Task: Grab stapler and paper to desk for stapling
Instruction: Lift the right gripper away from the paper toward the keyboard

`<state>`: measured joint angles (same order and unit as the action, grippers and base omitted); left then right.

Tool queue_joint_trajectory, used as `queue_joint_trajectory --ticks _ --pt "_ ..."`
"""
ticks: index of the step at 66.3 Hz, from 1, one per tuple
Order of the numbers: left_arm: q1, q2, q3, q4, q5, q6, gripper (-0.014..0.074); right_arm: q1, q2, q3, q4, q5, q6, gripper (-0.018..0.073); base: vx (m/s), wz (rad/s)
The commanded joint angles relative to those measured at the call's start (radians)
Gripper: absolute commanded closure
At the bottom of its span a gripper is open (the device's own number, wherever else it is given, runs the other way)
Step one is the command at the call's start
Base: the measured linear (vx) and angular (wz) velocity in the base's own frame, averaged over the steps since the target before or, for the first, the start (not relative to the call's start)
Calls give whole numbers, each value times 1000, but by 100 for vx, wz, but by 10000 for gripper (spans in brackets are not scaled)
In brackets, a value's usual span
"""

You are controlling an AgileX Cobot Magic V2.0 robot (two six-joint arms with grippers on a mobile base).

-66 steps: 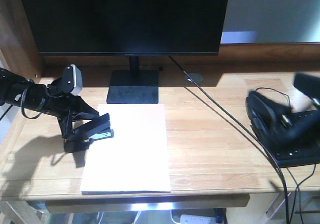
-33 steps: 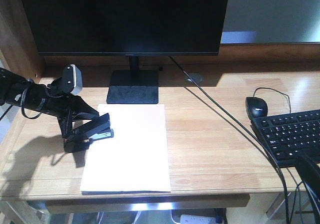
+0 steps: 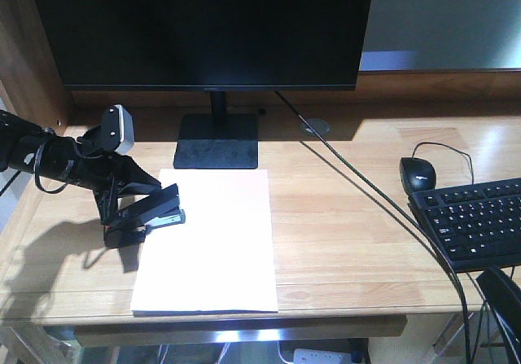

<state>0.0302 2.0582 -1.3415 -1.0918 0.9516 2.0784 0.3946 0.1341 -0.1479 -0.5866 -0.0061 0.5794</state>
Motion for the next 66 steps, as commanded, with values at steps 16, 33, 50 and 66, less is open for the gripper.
queue_joint_trajectory --ticks 16,33,50,66 --pt "-5 -52 -22 -56 27 -8 603 -6 10 -29 -11 -58 1 -22 0 0" --pt "-5 -52 -22 -56 27 -8 603 -6 10 -29 -11 -58 1 -22 0 0" --pt "-5 -52 -22 -56 27 -8 603 -6 10 -29 -11 -58 1 -22 0 0" --pt "-5 -52 -22 -57 36 -8 603 -6 10 -29 -11 -58 1 -22 0 0"
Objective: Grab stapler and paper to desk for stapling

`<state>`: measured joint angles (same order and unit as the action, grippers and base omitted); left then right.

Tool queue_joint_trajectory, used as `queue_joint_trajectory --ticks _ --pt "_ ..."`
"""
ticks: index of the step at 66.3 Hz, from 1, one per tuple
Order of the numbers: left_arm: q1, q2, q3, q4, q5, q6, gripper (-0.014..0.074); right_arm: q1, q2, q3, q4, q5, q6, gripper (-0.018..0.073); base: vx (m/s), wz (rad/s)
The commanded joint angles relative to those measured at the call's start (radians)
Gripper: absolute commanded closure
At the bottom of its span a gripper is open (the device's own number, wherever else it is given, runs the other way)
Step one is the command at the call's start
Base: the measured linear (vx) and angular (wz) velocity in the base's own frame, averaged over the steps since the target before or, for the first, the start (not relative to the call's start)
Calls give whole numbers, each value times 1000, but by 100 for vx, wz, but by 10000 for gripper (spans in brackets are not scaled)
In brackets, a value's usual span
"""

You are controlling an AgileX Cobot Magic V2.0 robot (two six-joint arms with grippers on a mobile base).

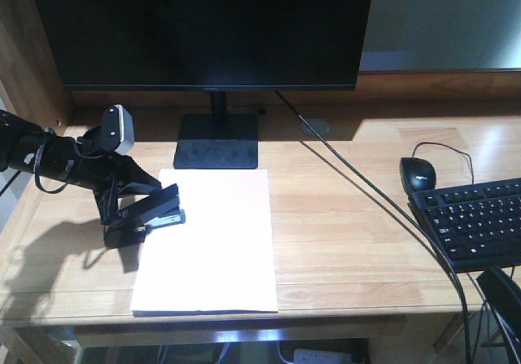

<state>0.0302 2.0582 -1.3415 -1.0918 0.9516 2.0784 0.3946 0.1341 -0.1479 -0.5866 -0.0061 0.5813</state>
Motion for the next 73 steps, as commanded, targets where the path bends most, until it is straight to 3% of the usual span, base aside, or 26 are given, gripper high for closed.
queue_joint_trajectory --ticks 1,11,73 --pt "-5 -52 -22 -57 39 -7 603 -6 10 -29 -11 -58 -1 -22 0 0" --pt "-11 -49 -22 -64 33 51 603 -6 10 -29 -11 -58 -1 -22 0 0" --pt "-41 71 -22 -48 2 42 603 -6 10 -29 -11 -58 -1 -22 0 0"
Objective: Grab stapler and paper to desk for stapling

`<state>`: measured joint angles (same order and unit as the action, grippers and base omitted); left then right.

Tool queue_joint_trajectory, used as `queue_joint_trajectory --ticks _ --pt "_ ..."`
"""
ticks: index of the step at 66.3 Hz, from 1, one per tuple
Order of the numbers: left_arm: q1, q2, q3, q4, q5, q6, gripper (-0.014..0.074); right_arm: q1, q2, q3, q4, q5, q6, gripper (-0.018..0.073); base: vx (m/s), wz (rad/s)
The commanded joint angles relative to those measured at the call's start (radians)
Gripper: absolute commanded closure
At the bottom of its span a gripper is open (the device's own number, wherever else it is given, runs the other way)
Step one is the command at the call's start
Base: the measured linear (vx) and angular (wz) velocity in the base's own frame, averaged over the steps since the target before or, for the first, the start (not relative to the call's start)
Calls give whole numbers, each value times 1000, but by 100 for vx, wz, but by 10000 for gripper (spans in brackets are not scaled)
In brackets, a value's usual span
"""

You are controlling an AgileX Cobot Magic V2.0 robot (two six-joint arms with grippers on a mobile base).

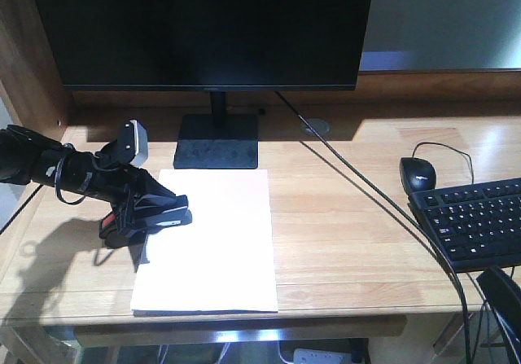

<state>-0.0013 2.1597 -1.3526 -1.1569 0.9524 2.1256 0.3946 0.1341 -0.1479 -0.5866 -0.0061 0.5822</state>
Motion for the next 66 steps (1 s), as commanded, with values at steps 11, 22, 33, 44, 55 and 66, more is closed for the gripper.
queue_joint_trajectory --ticks 11,22,33,44,55,66 --pt "-10 -30 -11 17 1 -6 603 -6 10 -29 -11 -58 -2 -22 0 0" --pt "-10 -22 -11 17 1 -6 603 -6 10 -29 -11 -58 -2 -22 0 0" --pt "-10 -22 -11 17 -1 -6 603 -6 10 -29 -11 -58 -2 -22 0 0" --pt "-10 -22 -11 17 -2 -6 603 -6 10 -29 -11 -57 -2 -22 0 0" --pt "-10 -22 -11 17 -3 -6 603 -6 10 -29 -11 -56 -2 -22 0 0" --pt "-10 -23 -11 16 -3 -6 603 -6 10 -29 -11 -56 -2 -22 0 0"
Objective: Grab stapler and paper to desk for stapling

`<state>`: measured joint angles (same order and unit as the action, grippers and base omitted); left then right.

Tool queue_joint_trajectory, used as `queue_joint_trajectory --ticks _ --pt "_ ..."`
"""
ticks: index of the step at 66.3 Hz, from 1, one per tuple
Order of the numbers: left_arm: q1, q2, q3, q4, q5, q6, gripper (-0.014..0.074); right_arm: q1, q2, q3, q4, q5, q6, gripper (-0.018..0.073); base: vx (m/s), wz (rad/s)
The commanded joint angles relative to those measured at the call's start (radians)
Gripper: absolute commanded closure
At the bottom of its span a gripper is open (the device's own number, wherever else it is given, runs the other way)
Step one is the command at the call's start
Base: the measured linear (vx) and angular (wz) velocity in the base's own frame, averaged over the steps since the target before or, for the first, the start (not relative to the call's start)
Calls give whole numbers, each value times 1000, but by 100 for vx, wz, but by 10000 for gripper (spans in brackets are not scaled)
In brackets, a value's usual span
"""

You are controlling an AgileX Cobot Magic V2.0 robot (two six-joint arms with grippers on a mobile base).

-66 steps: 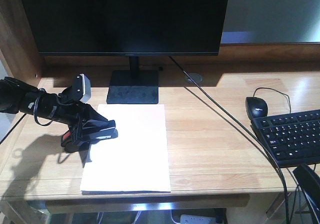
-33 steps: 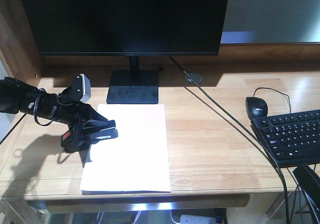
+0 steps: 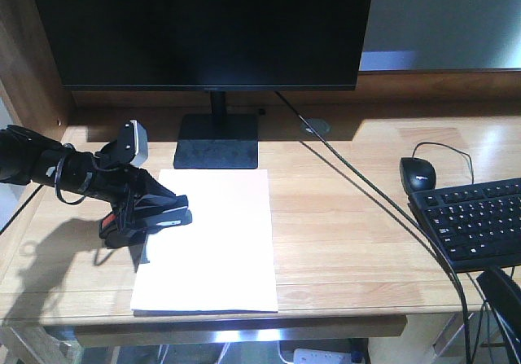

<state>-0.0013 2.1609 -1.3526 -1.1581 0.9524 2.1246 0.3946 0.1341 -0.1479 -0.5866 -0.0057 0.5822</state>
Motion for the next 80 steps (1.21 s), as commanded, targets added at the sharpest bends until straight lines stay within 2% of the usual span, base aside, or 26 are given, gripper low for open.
queue_joint_trajectory --ticks 1,26,35,39,47,52,57,59,64,66,71,77,80 --pt "-10 -25 -11 17 -3 -5 603 -6 10 -29 -11 -56 -2 -22 0 0" --pt "-10 -27 -11 17 5 -6 603 -6 10 -29 -11 -56 -2 -22 0 0" --pt "-10 -50 -12 18 3 -33 603 -6 10 -29 -11 -56 -2 -22 0 0" --pt "-5 -82 -14 19 -9 -60 603 -6 10 -29 -11 -56 -2 -22 0 0" --pt "-6 -175 -31 31 -65 -164 603 -6 10 -29 -11 -56 -2 -22 0 0" --pt "-6 -242 -48 79 -105 -273 603 -6 10 -29 -11 -56 -2 -22 0 0" --pt "-6 -303 -71 168 -146 -401 603 -6 10 -29 -11 -59 -2 -22 0 0" --pt "-6 -332 -80 211 -165 -476 603 -6 10 -29 -11 -59 -2 -22 0 0" --pt "-6 -388 -106 370 -191 -642 603 -6 10 -29 -11 -59 -2 -22 0 0" --pt "-6 -412 -116 443 -193 -732 603 -6 10 -29 -11 -59 -2 -22 0 0" --pt "-6 -457 -155 666 -165 -933 603 -6 10 -29 -11 -59 -2 -22 0 0" --pt "-6 -510 -211 936 -85 -1241 603 -6 10 -29 -11 -59 -2 -22 0 0" --pt "-6 -531 -244 1027 -55 -1374 603 -6 10 -29 -11 -59 -2 -22 0 0"
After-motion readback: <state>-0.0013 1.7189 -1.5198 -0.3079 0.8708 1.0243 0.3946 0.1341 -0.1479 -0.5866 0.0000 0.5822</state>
